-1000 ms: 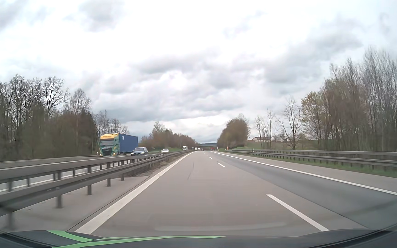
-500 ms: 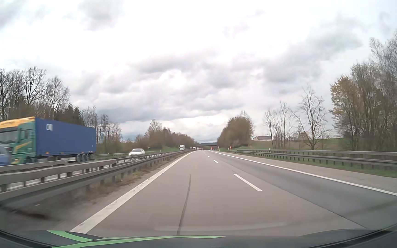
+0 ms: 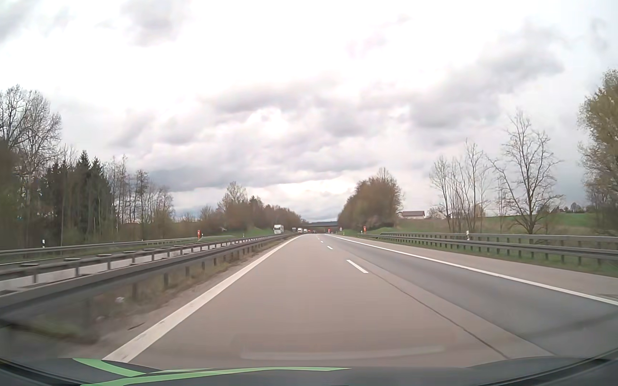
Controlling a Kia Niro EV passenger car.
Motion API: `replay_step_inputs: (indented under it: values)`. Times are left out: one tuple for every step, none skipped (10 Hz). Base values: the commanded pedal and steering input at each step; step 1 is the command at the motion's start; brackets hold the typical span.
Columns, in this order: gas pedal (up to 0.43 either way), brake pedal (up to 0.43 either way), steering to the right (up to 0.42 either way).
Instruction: Follow the waypoints while adhering to traffic rules and regulations
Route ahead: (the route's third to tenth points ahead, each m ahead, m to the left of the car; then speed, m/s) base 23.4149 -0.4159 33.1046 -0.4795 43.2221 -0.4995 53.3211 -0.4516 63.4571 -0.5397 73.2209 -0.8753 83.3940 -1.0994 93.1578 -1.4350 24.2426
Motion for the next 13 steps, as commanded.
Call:
replay_step_inputs:
  values:
    - [0.157,0.0,0.0]
    - [0.157,0.0,0.0]
    - [0.157,0.0,0.0]
    - [0.169,0.0,0.0]
    - [0.169,0.0,0.0]
    - [0.169,0.0,0.0]
    - [0.169,0.0,0.0]
    - [0.169,0.0,0.0]
    - [0.169,0.0,0.0]
    - [0.169,0.0,-0.001]
    - [0.177,0.0,-0.001]
    - [0.189,0.0,-0.001]
    - [0.189,0.0,-0.001]
